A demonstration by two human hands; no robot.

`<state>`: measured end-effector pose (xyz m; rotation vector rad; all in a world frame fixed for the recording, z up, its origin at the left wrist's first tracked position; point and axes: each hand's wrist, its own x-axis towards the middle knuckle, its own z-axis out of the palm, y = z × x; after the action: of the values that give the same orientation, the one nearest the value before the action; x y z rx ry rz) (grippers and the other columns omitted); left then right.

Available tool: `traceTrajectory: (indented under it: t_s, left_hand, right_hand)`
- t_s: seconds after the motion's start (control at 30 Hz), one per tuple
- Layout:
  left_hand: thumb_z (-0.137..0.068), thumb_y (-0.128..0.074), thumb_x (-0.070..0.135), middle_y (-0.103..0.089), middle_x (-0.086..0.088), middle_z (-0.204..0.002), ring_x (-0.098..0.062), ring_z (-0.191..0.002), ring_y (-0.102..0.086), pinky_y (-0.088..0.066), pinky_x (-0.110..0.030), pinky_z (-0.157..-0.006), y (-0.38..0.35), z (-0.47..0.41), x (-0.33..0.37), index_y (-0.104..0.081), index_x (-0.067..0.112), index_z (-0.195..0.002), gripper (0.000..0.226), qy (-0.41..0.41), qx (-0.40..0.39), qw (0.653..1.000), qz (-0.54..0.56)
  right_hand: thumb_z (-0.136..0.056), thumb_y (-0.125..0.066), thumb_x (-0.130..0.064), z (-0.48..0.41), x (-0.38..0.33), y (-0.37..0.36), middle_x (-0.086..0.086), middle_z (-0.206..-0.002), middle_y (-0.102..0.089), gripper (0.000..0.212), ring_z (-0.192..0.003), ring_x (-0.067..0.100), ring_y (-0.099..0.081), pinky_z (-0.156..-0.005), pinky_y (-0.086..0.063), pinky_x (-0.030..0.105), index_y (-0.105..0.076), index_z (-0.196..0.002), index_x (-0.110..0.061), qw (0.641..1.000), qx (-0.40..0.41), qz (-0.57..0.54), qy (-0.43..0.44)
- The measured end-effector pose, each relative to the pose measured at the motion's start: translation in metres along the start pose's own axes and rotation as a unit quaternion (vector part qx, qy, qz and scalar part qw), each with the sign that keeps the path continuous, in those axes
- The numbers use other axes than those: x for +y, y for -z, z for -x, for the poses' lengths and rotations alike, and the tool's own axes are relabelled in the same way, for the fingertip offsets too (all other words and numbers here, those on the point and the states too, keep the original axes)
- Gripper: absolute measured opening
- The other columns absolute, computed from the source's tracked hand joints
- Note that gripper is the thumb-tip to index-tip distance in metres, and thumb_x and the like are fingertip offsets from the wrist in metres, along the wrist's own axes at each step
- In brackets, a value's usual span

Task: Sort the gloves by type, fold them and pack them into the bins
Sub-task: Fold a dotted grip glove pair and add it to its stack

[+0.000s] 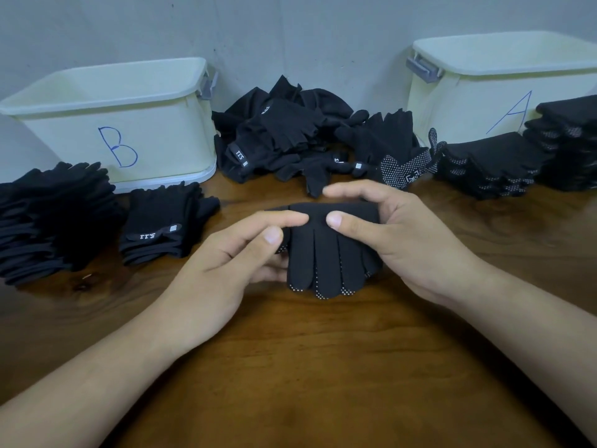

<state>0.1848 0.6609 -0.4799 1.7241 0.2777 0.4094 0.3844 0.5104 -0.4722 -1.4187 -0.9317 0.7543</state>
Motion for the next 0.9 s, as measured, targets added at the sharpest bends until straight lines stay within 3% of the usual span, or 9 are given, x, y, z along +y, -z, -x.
traceTrajectory:
  t_s: [0.13,0.27,0.33,0.43,0.5,0.6,0.77,0.9]
  left_hand:
    - [-0.104,-0.054,0.033,-0.074,-0.012,-0.129,-0.034,-0.118,-0.072,-0.059,-0.040,-0.100,-0.002,-0.003,-0.001,-0.060,0.028,-0.148,0.045,-0.010,0.037,0.999,0.021]
    - [-0.102,-0.058,0.030,-0.071,-0.007,-0.136,-0.028,-0.126,-0.069,-0.057,-0.037,-0.103,-0.011,-0.010,0.006,-0.052,0.029,-0.154,0.053,-0.034,0.045,0.998,0.020]
    - [-0.103,-0.060,0.028,-0.069,-0.005,-0.140,-0.028,-0.128,-0.067,-0.056,-0.038,-0.105,-0.019,-0.019,0.012,-0.052,0.029,-0.155,0.052,-0.047,0.034,0.998,0.020]
    - [-0.105,-0.059,0.034,-0.069,-0.007,-0.141,-0.031,-0.125,-0.068,-0.058,-0.043,-0.102,-0.042,-0.047,0.017,-0.056,0.028,-0.152,0.047,-0.057,0.036,0.998,0.011]
    - [-0.110,-0.055,0.032,-0.071,-0.004,-0.136,-0.030,-0.121,-0.070,-0.060,-0.043,-0.098,-0.065,-0.075,0.019,-0.060,0.027,-0.148,0.039,-0.052,0.061,0.997,0.005]
    - [-0.113,-0.049,0.026,-0.075,-0.004,-0.125,-0.029,-0.111,-0.074,-0.062,-0.047,-0.094,-0.108,-0.119,0.021,-0.068,0.025,-0.136,0.030,-0.035,0.092,0.995,0.031]
    - [-0.113,-0.049,0.032,-0.075,-0.001,-0.119,-0.024,-0.102,-0.073,-0.065,-0.046,-0.084,-0.176,-0.186,0.030,-0.071,0.025,-0.132,0.030,-0.032,0.073,0.995,0.056]
    - [-0.113,-0.047,0.035,-0.074,0.003,-0.120,-0.008,-0.088,-0.069,-0.060,-0.030,-0.065,-0.206,-0.227,0.036,-0.070,0.026,-0.136,0.034,-0.048,0.091,0.995,-0.005]
  right_hand:
    - [-0.106,-0.062,-0.008,-0.003,-0.004,0.008,0.011,-0.130,-0.072,0.051,-0.119,0.034,-0.072,-0.095,-0.061,0.054,-0.055,-0.144,-0.041,0.992,-0.067,-0.104,-0.016]
    - [-0.103,-0.062,0.000,-0.003,-0.005,0.023,0.007,-0.135,-0.071,0.030,-0.125,0.030,-0.069,-0.101,-0.059,0.049,-0.068,-0.127,-0.017,0.991,-0.065,-0.115,0.002]
    - [-0.100,-0.066,0.001,-0.006,-0.008,0.034,0.005,-0.129,-0.075,0.023,-0.122,0.027,-0.071,-0.104,-0.059,0.045,-0.074,-0.118,-0.012,0.996,-0.024,-0.090,0.003]
    - [-0.098,-0.069,0.002,-0.008,-0.019,0.060,0.005,-0.115,-0.080,0.022,-0.111,0.023,-0.076,-0.089,-0.062,0.028,-0.077,-0.114,-0.010,0.995,0.059,-0.074,0.006]
    - [-0.098,-0.070,0.001,-0.012,-0.020,0.082,0.005,-0.109,-0.081,0.021,-0.108,0.021,-0.077,-0.085,-0.060,0.023,-0.078,-0.113,-0.010,0.991,0.118,-0.064,0.008]
    - [-0.097,-0.073,-0.001,-0.014,-0.015,0.120,0.009,-0.109,-0.081,0.017,-0.113,0.028,-0.075,-0.096,-0.060,0.034,-0.079,-0.111,-0.007,0.978,0.193,-0.083,0.016]
    - [-0.101,-0.069,-0.005,-0.002,-0.009,0.179,0.009,-0.112,-0.081,0.017,-0.113,0.029,-0.075,-0.105,-0.059,0.048,-0.081,-0.111,-0.013,0.943,0.316,-0.101,0.019]
    - [-0.101,-0.067,-0.013,-0.005,-0.009,0.205,0.009,-0.123,-0.077,0.023,-0.120,0.036,-0.069,-0.092,-0.061,0.042,-0.082,-0.114,-0.024,0.934,0.342,-0.100,0.002]
